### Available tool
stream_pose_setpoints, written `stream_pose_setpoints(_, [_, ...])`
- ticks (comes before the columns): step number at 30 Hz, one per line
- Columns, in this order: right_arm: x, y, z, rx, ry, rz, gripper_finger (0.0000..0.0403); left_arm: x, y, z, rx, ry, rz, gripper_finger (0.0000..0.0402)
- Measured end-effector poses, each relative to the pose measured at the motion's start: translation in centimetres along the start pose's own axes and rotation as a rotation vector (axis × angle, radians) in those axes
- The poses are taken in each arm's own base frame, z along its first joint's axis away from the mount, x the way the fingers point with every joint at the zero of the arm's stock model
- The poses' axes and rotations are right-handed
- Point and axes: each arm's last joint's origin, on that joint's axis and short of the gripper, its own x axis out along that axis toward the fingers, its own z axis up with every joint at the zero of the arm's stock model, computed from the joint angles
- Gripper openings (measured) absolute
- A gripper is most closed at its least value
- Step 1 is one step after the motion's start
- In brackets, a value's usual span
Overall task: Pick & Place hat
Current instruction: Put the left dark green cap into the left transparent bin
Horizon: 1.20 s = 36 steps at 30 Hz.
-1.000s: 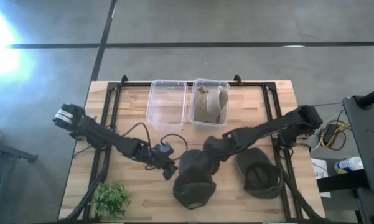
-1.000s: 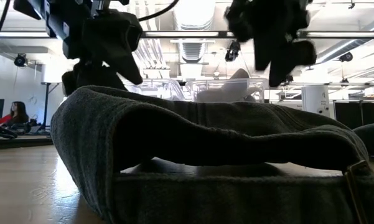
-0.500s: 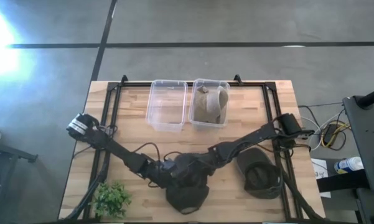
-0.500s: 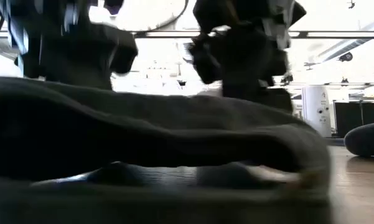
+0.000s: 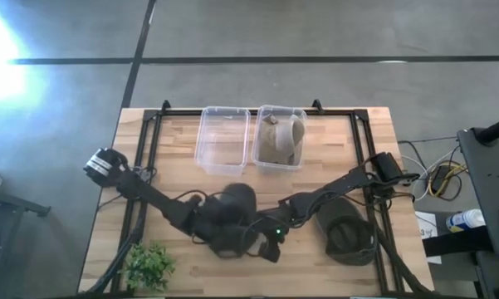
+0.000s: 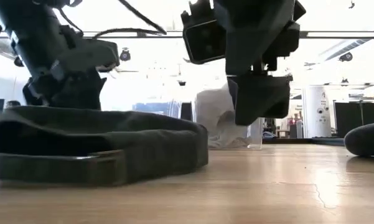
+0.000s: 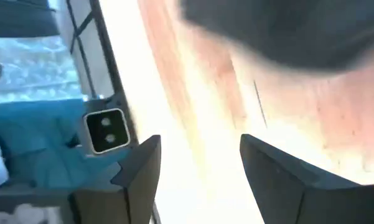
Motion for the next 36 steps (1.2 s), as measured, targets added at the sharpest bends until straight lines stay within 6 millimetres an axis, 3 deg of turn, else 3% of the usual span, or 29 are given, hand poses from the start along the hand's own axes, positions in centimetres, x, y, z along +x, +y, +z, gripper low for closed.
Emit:
stream_pose_setpoints(6, [-1.9,0.4,0.1,0.039,-0.198,-0.154,0.0215,-2.4,-0.1,1.2,0.002,-0.019,0.006,0.0172])
stream_pose_setpoints(10, [-3.9,0.6,0.4,0.072,-0.365,-0.264,0.0215,-3.7,-1.4,2.1,-0.087,-0.063,-0.065,0.0172])
stream_pose_setpoints(15, [-6.6,0.3,0.7,0.116,-0.497,-0.388,0.0215,-3.4,-3.2,2.7,-0.179,-0.172,-0.199,0.0172])
stream_pose_setpoints(21, [-8.3,-0.2,0.3,0.117,-0.458,-0.453,0.0215,-3.1,-3.9,2.6,-0.198,-0.214,-0.234,0.0172])
stream_pose_setpoints(24, [-8.7,-0.6,0.1,0.125,-0.440,-0.486,0.0215,-2.3,-4.3,2.5,-0.191,-0.278,-0.246,0.0172])
stream_pose_setpoints(29, [-8.8,-1.0,0.0,0.113,-0.421,-0.512,0.0215,0.8,-4.8,1.1,-0.148,-0.252,-0.215,0.0172])
stream_pose_setpoints(33, [-8.8,-1.3,0.0,0.115,-0.415,-0.520,0.0215,3.1,-4.9,-0.7,-0.002,-0.019,-0.231,0.0172])
stream_pose_setpoints(36, [-8.6,-1.5,-0.2,0.116,-0.404,-0.523,0.0215,3.3,-4.8,-1.8,0.125,0.185,-0.255,0.0172])
